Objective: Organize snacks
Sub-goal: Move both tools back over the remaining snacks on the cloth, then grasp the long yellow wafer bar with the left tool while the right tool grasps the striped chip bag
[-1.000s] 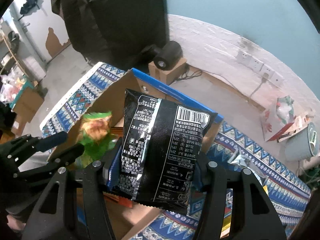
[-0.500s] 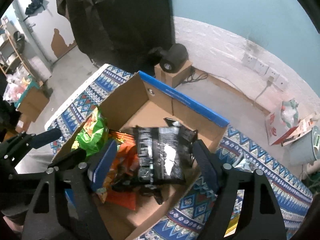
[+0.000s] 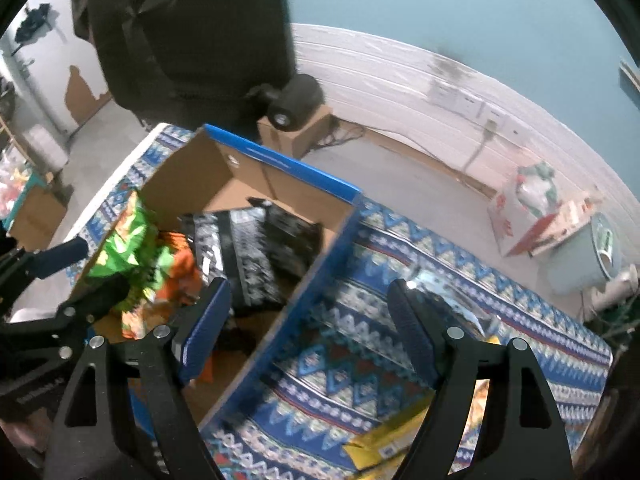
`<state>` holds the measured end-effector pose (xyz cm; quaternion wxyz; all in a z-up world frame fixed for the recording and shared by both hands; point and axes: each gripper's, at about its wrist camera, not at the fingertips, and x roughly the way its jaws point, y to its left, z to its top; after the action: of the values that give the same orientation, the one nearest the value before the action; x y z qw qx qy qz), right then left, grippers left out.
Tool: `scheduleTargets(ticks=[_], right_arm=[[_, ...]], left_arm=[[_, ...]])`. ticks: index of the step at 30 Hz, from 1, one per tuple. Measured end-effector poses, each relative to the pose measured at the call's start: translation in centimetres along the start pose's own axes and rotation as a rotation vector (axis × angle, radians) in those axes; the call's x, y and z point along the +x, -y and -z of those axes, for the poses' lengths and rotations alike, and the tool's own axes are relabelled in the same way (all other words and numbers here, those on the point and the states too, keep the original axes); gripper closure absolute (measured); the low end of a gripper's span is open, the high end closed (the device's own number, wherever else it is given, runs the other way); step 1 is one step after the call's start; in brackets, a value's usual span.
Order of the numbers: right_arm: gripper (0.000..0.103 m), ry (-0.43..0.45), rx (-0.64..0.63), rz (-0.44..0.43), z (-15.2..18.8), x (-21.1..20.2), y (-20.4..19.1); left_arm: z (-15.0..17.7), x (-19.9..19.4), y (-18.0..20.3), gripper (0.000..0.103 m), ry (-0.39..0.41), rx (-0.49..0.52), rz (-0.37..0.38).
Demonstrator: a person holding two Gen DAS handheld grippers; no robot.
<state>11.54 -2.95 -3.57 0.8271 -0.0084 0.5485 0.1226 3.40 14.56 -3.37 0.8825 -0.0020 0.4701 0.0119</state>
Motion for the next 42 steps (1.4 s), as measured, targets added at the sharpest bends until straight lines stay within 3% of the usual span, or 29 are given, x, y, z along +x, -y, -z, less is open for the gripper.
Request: scheduleTargets(ticks=[6, 20, 32, 42], right_arm=[[0.023, 0.007, 0.068, 0.036, 2.3, -1.5, 3.4], [0.023, -0.073, 0.234, 0.131, 10.8, -4.0, 11.4], [0.022, -0.185, 0.333, 0.19, 17.7, -3.2, 14.7], [0.022, -0.303, 0.482, 0.143, 22.8, -0.8, 16.3]], left_arm=[[0.5, 0.0, 3.1, 0.033, -0.011, 0.059, 0.041], [3.1, 1.1, 11.1, 0.033, -0.094, 0.217, 0.157], [6.5, 2.2, 15.2, 0.033, -0.154, 0.314, 0.182], [7.8, 3.8, 16.7, 0.033, -0.188, 0.33, 0.187]])
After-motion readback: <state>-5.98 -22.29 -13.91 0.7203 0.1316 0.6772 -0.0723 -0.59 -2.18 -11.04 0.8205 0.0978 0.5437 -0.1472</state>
